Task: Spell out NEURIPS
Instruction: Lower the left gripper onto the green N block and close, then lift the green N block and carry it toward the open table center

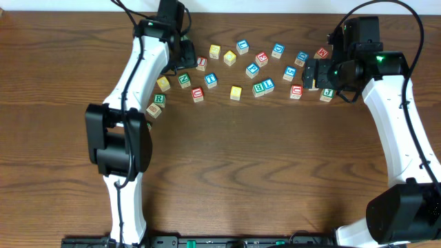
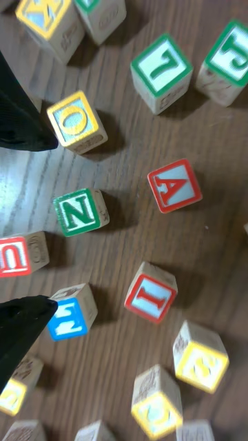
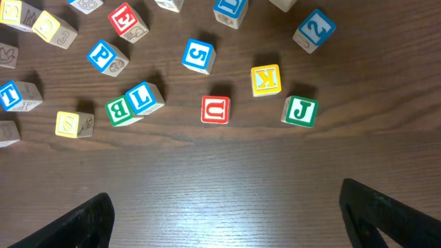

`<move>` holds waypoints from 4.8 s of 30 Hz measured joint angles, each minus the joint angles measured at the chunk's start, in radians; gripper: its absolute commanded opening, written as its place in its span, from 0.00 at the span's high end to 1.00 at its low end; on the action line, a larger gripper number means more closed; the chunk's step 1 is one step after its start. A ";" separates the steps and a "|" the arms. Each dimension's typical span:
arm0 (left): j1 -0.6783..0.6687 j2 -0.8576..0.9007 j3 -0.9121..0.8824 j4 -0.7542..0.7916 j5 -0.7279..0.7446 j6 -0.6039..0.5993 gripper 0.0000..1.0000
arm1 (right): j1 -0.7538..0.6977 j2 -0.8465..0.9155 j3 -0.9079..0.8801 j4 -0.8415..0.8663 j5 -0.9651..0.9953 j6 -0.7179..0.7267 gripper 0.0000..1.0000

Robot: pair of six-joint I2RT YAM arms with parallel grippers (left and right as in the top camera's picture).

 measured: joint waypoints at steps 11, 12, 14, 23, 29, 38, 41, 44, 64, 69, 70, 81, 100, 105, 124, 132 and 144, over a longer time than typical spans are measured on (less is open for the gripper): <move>-0.014 0.075 0.000 0.006 -0.019 -0.154 0.43 | 0.000 0.000 0.000 -0.001 0.000 0.000 0.01; -0.014 0.079 0.000 0.007 -0.023 -0.164 0.43 | 0.000 0.000 0.000 0.000 0.000 0.000 0.01; -0.016 0.091 0.000 0.010 -0.030 -0.182 0.43 | 0.000 0.000 0.000 0.000 0.000 0.000 0.01; -0.016 0.126 0.000 0.041 -0.045 -0.208 0.45 | 0.000 0.000 0.000 -0.001 0.000 0.000 0.01; -0.018 0.132 0.000 0.063 -0.052 -0.208 0.46 | 0.000 0.000 0.000 -0.001 0.000 0.000 0.01; -0.021 0.174 0.001 0.068 -0.060 -0.208 0.60 | 0.000 0.000 0.000 -0.001 0.000 0.000 0.01; -0.021 0.174 0.001 0.069 -0.060 -0.208 0.61 | 0.000 0.000 0.000 -0.001 0.000 0.000 0.01; -0.021 0.174 0.001 0.069 -0.060 -0.208 0.65 | 0.000 0.000 0.000 -0.001 0.000 0.000 0.01; -0.021 0.162 0.002 0.024 -0.063 -0.146 0.71 | 0.000 0.000 0.000 -0.001 0.000 0.000 0.01; -0.021 0.075 0.002 -0.050 -0.063 -0.143 0.71 | 0.000 0.000 0.000 -0.001 0.000 0.000 0.01; -0.023 0.049 0.002 -0.071 -0.063 -0.143 0.71 | 0.000 0.000 0.000 -0.001 0.000 0.000 0.01; -0.105 -0.071 0.011 -0.360 -0.036 -0.143 0.71 | 0.000 0.000 0.000 -0.001 0.000 0.000 0.01; -0.293 -0.069 -0.286 -0.155 -0.013 -0.210 0.71 | 0.000 0.000 0.000 -0.001 0.000 0.000 0.01; -0.319 -0.069 -0.311 -0.095 -0.013 -0.253 0.71 | 0.000 0.000 0.000 -0.001 0.000 0.000 0.01; -0.335 -0.069 -0.397 0.056 -0.013 -0.272 0.41 | 0.000 0.000 0.000 -0.001 0.000 0.000 0.01; -0.333 -0.069 -0.396 0.041 -0.014 -0.055 0.32 | 0.000 0.000 0.000 -0.001 0.000 0.000 0.01; -0.323 -0.122 -0.386 0.040 -0.014 0.531 0.28 | 0.000 0.000 0.000 -0.001 0.000 0.000 0.01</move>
